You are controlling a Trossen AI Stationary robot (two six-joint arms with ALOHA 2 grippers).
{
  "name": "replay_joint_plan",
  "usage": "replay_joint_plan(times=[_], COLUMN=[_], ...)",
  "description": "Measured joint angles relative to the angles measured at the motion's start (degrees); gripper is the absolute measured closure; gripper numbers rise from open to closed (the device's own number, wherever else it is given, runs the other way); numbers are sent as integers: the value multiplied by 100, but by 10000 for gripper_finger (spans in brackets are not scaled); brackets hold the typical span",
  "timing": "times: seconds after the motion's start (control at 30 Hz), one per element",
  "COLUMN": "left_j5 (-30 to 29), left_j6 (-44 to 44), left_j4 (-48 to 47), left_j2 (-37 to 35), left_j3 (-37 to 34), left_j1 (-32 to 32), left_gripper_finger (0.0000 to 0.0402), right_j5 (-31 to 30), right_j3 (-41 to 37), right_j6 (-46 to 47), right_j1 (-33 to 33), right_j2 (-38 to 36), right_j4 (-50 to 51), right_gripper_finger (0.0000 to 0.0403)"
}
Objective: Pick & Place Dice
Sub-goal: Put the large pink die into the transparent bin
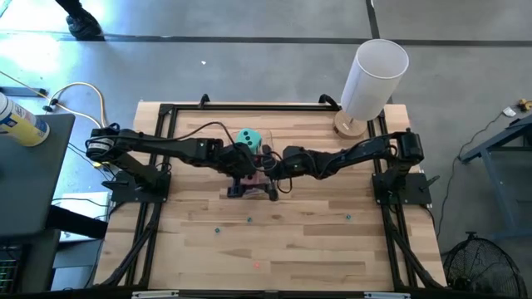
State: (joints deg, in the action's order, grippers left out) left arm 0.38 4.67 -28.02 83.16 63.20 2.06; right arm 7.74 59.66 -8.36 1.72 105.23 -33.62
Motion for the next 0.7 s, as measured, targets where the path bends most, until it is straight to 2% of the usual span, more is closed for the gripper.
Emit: replay_joint_plan(times=[0.2, 0.37, 0.7], left_j5=[-28, -12, -6], left_j6=[120, 176, 251], left_j4=[107, 124, 201], left_j2=[10, 13, 13], left_j3=[0, 0, 0], left_j1=[-1, -1, 18], left_gripper_finger=[16, 16, 16], right_j5=[-96, -494, -802], right_j3=[18, 18, 9], right_j6=[203, 227, 534], right_j1=[-33, -147, -183], right_j2=[-17, -17, -81], right_j4=[508, 570, 770], right_gripper_finger=[133, 133, 133])
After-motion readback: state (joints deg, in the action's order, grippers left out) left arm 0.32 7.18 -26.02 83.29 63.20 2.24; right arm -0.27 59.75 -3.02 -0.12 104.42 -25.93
